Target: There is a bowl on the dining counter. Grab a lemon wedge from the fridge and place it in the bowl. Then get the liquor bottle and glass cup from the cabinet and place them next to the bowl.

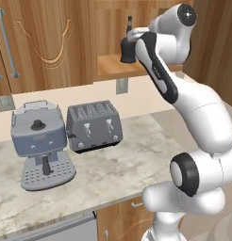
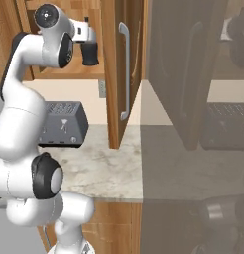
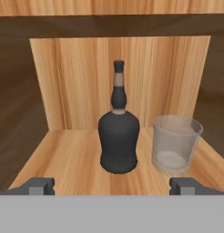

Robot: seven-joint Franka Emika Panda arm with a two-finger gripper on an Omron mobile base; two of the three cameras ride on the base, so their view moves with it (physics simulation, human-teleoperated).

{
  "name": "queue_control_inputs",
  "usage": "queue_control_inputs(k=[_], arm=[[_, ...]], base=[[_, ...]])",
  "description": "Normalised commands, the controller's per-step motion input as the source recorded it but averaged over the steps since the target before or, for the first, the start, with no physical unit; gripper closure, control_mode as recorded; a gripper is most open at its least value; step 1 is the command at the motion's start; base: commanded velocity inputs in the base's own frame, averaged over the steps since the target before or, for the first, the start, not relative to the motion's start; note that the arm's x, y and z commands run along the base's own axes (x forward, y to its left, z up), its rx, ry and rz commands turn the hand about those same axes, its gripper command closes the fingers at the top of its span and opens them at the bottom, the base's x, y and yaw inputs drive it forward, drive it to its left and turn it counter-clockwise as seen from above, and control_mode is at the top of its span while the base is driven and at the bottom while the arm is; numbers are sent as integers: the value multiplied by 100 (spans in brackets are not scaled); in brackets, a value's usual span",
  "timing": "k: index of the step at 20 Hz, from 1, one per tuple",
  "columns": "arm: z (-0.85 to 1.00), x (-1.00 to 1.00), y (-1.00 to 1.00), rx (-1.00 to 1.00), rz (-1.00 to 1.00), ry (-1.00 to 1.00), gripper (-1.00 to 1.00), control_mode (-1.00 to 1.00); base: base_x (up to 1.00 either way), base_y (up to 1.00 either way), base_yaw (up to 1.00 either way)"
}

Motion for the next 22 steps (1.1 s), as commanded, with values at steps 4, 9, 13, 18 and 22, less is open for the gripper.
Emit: queue_control_inputs(k=[4,9,13,18,22], arm=[[0,56,1,0,0,0,-100,-100],[0,49,0,0,0,0,-100,-100],[2,36,0,0,0,0,-100,-100],[0,29,5,0,0,0,-100,-100],[0,22,7,0,0,0,-100,-100]], base=[[0,0,0],[0,0,0],[0,0,0],[0,0,0],[0,0,0]])
